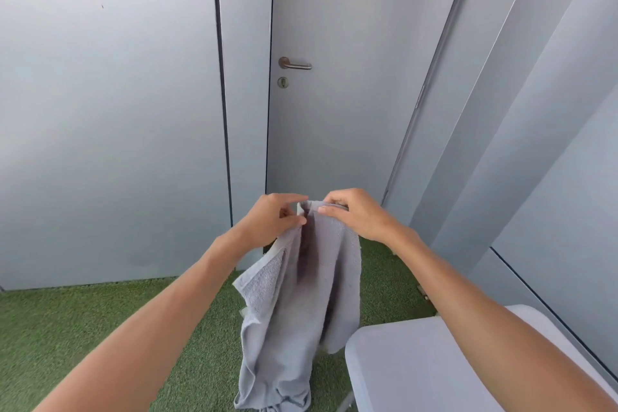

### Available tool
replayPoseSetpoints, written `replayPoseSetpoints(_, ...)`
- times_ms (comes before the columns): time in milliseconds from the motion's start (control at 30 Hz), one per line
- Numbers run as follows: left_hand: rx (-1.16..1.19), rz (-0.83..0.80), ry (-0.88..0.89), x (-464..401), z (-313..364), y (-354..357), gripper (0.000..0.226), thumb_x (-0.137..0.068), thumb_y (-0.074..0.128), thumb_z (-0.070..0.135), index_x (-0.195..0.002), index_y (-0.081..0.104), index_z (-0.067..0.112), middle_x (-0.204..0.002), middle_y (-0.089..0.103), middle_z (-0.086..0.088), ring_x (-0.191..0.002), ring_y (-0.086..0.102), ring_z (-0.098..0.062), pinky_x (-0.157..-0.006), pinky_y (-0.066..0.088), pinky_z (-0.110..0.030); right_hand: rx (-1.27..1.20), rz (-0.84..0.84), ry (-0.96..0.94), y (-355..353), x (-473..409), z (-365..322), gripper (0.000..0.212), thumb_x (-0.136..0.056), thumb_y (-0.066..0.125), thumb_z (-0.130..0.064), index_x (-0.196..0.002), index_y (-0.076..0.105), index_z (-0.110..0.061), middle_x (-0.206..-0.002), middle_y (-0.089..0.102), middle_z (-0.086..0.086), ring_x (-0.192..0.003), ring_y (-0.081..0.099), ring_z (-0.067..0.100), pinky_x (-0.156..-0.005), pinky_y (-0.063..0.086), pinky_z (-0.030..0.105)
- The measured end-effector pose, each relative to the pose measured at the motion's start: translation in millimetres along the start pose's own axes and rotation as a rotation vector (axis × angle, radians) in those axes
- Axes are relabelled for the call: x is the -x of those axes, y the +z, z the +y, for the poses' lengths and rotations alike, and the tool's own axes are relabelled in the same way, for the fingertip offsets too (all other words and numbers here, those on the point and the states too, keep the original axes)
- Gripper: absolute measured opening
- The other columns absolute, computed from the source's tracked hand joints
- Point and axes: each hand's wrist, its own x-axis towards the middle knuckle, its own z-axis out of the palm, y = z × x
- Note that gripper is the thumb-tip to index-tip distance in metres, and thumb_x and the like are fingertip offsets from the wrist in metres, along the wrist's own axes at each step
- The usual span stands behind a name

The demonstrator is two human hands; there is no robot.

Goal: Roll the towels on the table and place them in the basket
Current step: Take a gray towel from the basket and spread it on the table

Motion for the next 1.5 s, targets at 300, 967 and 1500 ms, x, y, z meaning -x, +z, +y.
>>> replayPoseSetpoints(300,0.069,0.083,0.019,5,-2,12,0.007,-0.085,0.072,0.014,-0.091,0.071,0.017,-0.058,0.057,0.008,-0.053,0.051,-0.011,-0.059,0.053,-0.034,-0.016,-0.13,-0.026,0,3,-6,0.018,-0.091,0.063,-0.04,-0.081,0.066,-0.025,-0.055,0.051,-0.016,-0.052,0.04,0.002,-0.056,0.032,0.021)
replayPoseSetpoints(967,-0.044,0.059,-0.196,28,-29,-9,0.016,-0.089,0.063,0.008,-0.095,0.063,0.023,-0.085,0.064,-0.003,-0.066,0.058,-0.013,-0.062,0.047,-0.024,-0.1,0.034,0.189,-4,47,42,0.013,-0.093,0.064,-0.024,-0.097,0.071,-0.015,-0.052,0.057,-0.017,-0.045,0.049,-0.003,-0.051,0.037,0.015)
replayPoseSetpoints(1500,0.107,-0.116,-0.033,52,-14,2,0.031,-0.084,0.072,0.01,-0.109,0.057,0.019,-0.085,0.068,0.002,-0.073,0.06,-0.011,-0.075,0.05,-0.022,-0.067,-0.215,0.078,28,13,-10,0.01,-0.091,0.065,-0.02,-0.097,0.069,-0.013,-0.065,0.069,-0.003,-0.041,0.045,0.008,-0.041,0.041,0.022)
